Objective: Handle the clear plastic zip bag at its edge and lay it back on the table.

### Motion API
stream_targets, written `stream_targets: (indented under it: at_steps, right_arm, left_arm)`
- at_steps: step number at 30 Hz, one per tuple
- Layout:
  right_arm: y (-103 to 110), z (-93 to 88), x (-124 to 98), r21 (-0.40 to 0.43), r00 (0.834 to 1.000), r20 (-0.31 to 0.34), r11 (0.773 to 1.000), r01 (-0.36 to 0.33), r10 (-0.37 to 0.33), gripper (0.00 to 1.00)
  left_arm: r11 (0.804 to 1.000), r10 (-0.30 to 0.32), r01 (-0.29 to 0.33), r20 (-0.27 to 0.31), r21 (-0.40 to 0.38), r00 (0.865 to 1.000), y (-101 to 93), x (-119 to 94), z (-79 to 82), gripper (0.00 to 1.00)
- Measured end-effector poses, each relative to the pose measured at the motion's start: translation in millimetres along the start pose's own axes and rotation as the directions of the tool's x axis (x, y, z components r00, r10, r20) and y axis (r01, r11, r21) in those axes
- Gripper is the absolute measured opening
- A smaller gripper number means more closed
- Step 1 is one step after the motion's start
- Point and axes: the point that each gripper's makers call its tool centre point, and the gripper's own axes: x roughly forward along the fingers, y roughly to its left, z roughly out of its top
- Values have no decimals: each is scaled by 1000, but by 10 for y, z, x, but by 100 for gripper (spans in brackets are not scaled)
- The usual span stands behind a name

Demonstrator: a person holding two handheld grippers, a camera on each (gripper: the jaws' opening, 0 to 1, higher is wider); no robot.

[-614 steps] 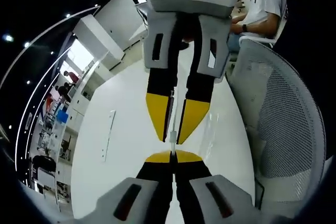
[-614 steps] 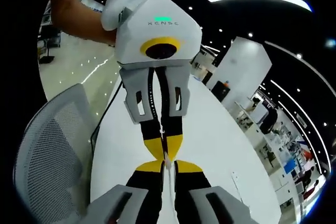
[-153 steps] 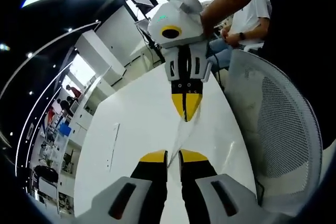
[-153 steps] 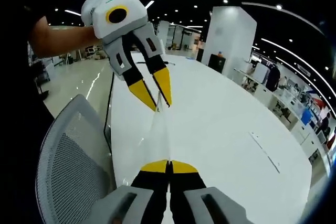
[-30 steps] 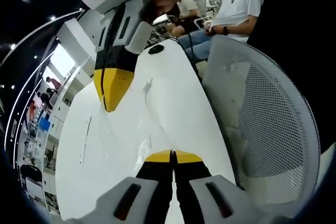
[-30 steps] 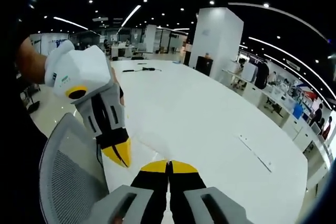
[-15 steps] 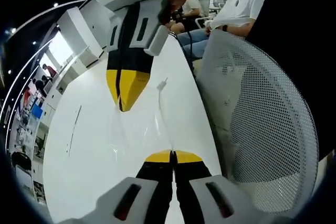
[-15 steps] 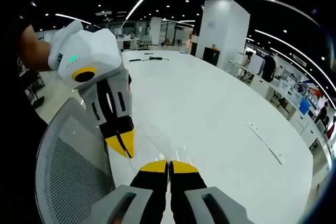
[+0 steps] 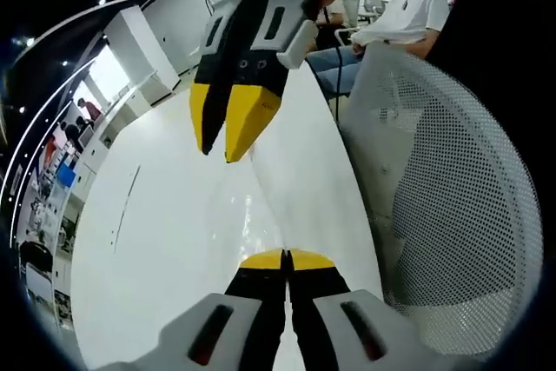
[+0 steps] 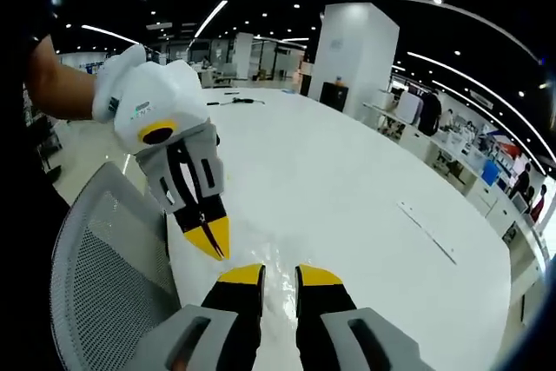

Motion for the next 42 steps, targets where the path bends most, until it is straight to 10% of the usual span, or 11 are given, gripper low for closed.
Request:
stream_targets:
  at_steps: [42]
  right_arm:
    - [-114, -551, -556, 270, 972, 65, 941, 203, -228, 77]
  left_arm:
    - [970, 243, -244, -57, -17, 968, 794, 306, -430, 0]
